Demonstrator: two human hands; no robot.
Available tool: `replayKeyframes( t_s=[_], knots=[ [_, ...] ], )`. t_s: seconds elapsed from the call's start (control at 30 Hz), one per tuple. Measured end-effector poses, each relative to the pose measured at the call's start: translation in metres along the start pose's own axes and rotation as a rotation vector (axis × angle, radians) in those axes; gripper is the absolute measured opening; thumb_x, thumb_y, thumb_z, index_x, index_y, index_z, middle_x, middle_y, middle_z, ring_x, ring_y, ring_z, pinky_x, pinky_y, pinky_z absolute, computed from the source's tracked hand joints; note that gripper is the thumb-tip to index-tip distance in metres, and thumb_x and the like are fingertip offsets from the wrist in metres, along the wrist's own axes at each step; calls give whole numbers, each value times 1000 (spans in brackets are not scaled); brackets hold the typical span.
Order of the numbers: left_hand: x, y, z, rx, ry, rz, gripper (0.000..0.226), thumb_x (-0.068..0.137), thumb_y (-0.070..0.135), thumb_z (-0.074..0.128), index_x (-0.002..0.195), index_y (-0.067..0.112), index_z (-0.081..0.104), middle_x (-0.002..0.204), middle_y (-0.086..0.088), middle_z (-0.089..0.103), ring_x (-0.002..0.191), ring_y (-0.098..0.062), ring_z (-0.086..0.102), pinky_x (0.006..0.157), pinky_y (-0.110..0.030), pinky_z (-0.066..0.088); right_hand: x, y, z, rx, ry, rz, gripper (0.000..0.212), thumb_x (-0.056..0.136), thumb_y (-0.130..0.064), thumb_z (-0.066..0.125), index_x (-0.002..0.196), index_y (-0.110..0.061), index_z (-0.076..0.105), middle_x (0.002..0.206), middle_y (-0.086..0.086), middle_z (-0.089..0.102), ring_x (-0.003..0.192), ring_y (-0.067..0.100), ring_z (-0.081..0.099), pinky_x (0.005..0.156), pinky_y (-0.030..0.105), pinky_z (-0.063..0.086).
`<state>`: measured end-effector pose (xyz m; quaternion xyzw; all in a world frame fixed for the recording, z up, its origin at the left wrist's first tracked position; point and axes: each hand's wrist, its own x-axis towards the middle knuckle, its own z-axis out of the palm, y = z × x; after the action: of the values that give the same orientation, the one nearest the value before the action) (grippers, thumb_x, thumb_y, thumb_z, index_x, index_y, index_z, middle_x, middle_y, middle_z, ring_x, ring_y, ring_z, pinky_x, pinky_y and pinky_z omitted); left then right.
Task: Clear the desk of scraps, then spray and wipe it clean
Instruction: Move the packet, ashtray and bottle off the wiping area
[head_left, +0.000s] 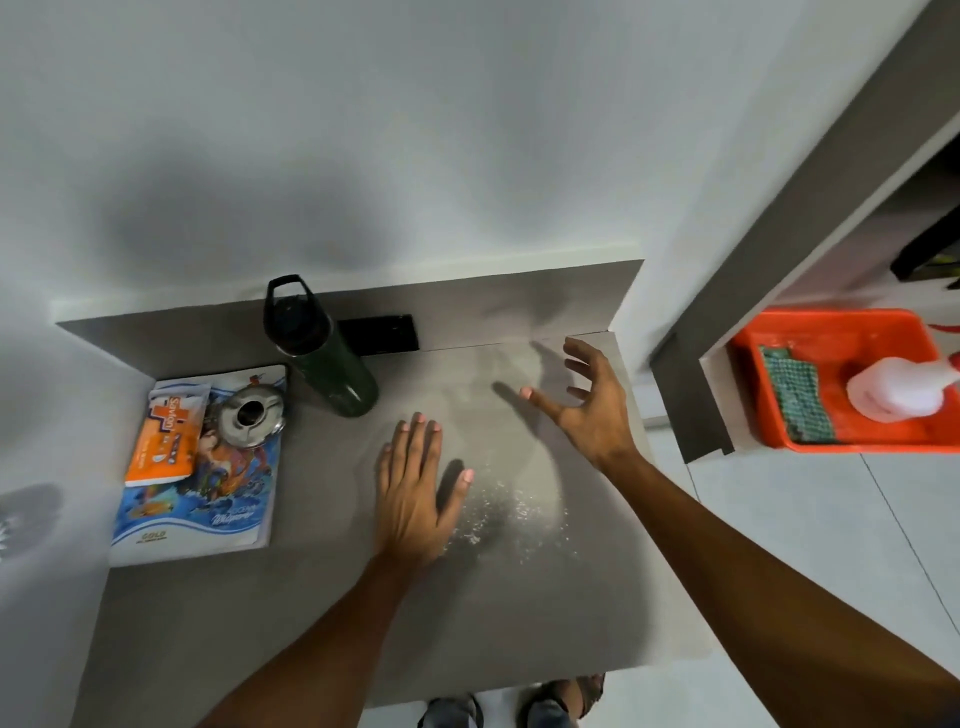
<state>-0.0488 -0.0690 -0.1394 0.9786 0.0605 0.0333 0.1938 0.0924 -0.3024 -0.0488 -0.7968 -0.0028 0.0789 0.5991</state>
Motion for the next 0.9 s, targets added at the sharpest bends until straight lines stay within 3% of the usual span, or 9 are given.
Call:
replayKeyframes(
  t_s=[0.1,0.23,0.37,0.53,0.63,0.7,0.8,0.9],
  knots=[
    [15,32,10,16,-65,32,86,108,74,15,175,21,19,185,1,6,173,-22,3,137,-56,19,-3,11,-34,-6,54,8,121,60,-72,93,160,-22,46,157,-6,56,143,16,56,116,45,56],
    [30,78,28,33,-119,79,89,105,79,7,175,25,13,185,5,-1,173,-20,-2,138,-54,17,-11,32,-87,-15,189,23,117,71,-61,97,166,-29,38,152,-8,60,140,11,59,110,32,55],
    [41,125,52,26,-158,130,87,104,80,8,175,29,9,185,7,-5,173,-19,-5,140,-50,13,-17,54,-145,-7,314,49,107,75,-56,97,162,-25,43,147,-4,64,137,13,62,112,32,55],
    [51,177,83,14,-185,208,85,106,77,15,175,28,16,185,4,2,173,-22,1,140,-49,15,-25,82,-219,51,534,80,96,83,-45,95,162,-25,44,140,-12,65,128,-4,65,103,10,53],
    [53,201,97,24,-200,231,85,106,77,15,174,27,18,185,3,6,173,-24,5,139,-50,16,-29,100,-262,86,672,137,100,86,-41,94,166,-20,38,153,-1,60,137,14,63,112,32,58],
    [54,213,104,33,-189,246,85,106,77,18,173,25,27,184,-1,17,171,-28,17,137,-51,21,-29,114,-289,93,760,165,104,86,-38,94,168,-16,34,160,2,54,141,18,59,117,46,56],
    [55,225,108,86,-168,257,85,106,77,22,170,22,36,180,-5,29,166,-33,32,134,-51,26,-22,131,-325,56,793,164,109,85,-38,96,170,-17,31,169,2,46,153,20,49,125,49,48],
    [56,228,113,163,-173,259,86,105,78,25,172,23,31,182,-5,25,167,-33,28,134,-55,26,-4,144,-356,-1,754,170,116,82,-43,96,171,-14,27,170,0,43,155,16,45,130,46,40]
  ],
)
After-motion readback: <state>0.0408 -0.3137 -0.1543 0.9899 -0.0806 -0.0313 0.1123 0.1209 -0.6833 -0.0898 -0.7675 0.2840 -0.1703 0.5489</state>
